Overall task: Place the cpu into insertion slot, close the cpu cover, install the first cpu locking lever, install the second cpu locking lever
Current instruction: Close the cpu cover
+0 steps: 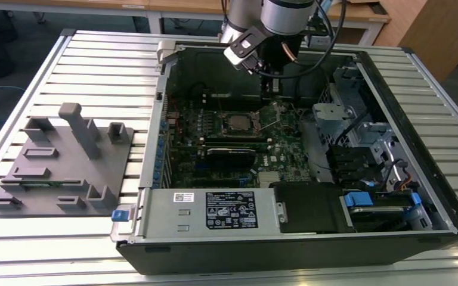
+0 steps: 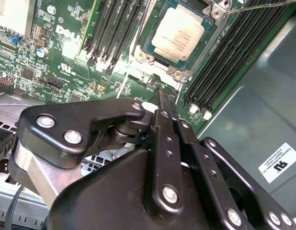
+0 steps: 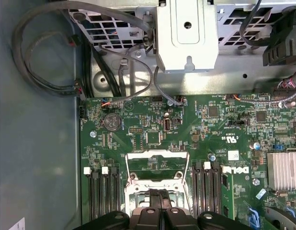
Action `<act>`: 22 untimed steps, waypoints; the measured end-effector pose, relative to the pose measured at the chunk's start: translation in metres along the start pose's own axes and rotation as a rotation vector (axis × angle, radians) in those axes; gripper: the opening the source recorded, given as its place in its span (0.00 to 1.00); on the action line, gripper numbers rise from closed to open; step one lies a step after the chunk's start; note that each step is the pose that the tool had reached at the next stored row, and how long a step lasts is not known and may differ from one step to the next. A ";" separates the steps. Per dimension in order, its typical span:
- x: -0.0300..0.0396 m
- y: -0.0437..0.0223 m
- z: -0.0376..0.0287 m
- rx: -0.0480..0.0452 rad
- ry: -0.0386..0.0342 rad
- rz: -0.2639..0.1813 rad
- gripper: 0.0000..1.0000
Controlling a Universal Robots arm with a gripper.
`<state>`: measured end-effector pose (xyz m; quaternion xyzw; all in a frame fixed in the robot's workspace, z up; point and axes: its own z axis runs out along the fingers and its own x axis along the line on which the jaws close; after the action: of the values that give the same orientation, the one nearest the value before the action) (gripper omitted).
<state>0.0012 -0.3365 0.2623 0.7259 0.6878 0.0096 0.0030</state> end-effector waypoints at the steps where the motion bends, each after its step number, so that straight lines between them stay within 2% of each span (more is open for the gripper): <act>1: 0.0000 0.0004 0.0000 0.0000 0.0000 0.000 0.10; 22: 0.0007 0.0111 0.0003 0.0000 0.0000 0.000 0.10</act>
<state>0.0123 -0.3364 0.2622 0.7259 0.6877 0.0096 0.0030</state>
